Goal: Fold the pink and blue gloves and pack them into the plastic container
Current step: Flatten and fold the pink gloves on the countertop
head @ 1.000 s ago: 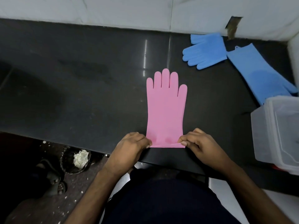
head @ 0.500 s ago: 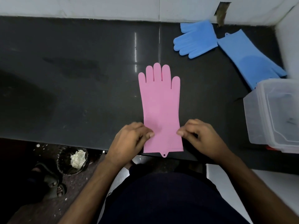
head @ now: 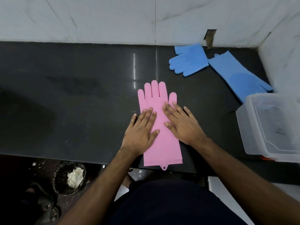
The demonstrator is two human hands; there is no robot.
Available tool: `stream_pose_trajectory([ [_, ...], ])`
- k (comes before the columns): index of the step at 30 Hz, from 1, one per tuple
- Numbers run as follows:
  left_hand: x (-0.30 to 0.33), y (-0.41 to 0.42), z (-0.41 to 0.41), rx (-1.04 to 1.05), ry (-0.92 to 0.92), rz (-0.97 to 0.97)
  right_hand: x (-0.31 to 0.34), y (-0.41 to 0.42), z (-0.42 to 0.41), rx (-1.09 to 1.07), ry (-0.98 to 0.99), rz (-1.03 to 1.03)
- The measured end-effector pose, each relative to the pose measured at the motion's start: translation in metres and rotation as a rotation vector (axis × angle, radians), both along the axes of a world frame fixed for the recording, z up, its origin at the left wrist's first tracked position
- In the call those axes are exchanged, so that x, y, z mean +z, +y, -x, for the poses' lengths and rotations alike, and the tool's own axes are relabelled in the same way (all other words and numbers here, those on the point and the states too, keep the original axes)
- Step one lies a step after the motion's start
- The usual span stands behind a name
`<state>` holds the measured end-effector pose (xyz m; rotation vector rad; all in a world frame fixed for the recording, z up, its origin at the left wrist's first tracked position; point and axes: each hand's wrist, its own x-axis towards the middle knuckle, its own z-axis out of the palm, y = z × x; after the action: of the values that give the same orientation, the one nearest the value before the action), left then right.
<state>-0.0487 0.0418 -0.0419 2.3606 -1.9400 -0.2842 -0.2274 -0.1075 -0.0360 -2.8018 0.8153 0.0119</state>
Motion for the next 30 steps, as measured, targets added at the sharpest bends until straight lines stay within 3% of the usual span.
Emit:
stream_pose_trajectory([
  [6,0.025,-0.014,-0.010,-0.091,-0.079,-0.014,0.005,0.005,-0.008,-0.261,-0.037,-0.077],
  [10,0.032,-0.040,-0.027,-0.079,-0.048,0.176,0.020,-0.007,-0.043,-0.037,-0.175,0.054],
  [15,0.018,-0.065,-0.048,-0.002,0.020,0.018,0.013,-0.047,-0.078,0.049,0.014,0.005],
  [17,0.011,-0.068,-0.052,0.006,0.047,-0.003,0.006,-0.056,-0.081,-0.016,0.053,0.008],
  [20,0.004,-0.068,-0.052,0.017,0.043,-0.013,-0.003,-0.055,-0.084,-0.305,0.033,-0.041],
  [23,0.009,-0.070,-0.052,0.000,0.019,-0.034,0.004,-0.044,-0.078,-0.397,-0.081,-0.097],
  [26,0.022,-0.064,-0.044,0.021,-0.001,0.064,0.018,-0.020,-0.057,-0.408,-0.297,-0.100],
  [30,0.032,-0.026,-0.022,0.184,0.283,0.237,0.020,0.024,-0.011,-0.403,-0.399,-0.228],
])
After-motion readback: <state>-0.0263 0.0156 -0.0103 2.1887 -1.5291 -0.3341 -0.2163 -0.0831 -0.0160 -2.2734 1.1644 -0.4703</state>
